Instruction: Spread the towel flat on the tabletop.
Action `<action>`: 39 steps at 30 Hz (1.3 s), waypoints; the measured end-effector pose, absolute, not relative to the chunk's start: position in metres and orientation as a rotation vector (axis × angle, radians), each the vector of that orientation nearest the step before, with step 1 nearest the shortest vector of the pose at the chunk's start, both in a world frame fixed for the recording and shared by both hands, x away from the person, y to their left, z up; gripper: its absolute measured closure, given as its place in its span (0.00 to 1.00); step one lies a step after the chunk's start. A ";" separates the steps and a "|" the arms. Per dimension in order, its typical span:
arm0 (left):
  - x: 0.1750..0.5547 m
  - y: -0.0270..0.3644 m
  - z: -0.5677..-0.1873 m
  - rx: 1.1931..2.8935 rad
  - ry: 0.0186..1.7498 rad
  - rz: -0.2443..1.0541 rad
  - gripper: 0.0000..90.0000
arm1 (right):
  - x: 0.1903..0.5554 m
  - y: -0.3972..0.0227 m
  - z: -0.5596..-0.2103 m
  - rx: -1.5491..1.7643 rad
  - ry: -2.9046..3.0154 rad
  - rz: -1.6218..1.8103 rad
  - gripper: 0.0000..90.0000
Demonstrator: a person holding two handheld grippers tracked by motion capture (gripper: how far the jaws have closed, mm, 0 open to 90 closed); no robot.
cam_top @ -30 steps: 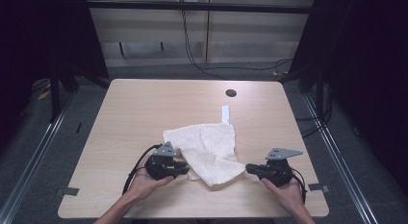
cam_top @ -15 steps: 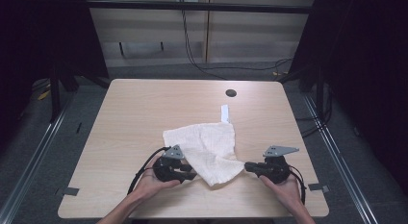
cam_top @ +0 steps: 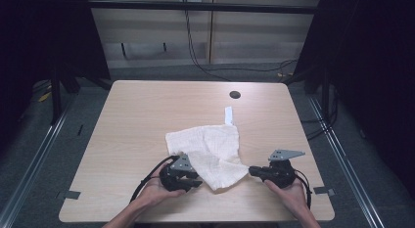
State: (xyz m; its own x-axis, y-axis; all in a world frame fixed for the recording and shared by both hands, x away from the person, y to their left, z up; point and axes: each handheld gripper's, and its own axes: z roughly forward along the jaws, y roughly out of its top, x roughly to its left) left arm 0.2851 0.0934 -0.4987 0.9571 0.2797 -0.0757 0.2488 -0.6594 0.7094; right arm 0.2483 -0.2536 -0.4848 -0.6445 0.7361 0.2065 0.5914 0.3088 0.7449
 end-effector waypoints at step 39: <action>0.309 0.177 -0.451 2.027 0.604 -0.089 0.99 | 0.244 -0.246 -0.462 1.091 2.435 1.374 0.97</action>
State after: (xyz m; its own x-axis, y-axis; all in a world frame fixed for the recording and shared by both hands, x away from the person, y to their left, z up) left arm 0.3090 0.1773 -0.4514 0.8735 0.3795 -0.3049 0.4511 -0.3958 0.7999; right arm 0.2443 -0.2457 -0.4620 -0.7271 0.6511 0.2176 0.5228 0.3198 0.7902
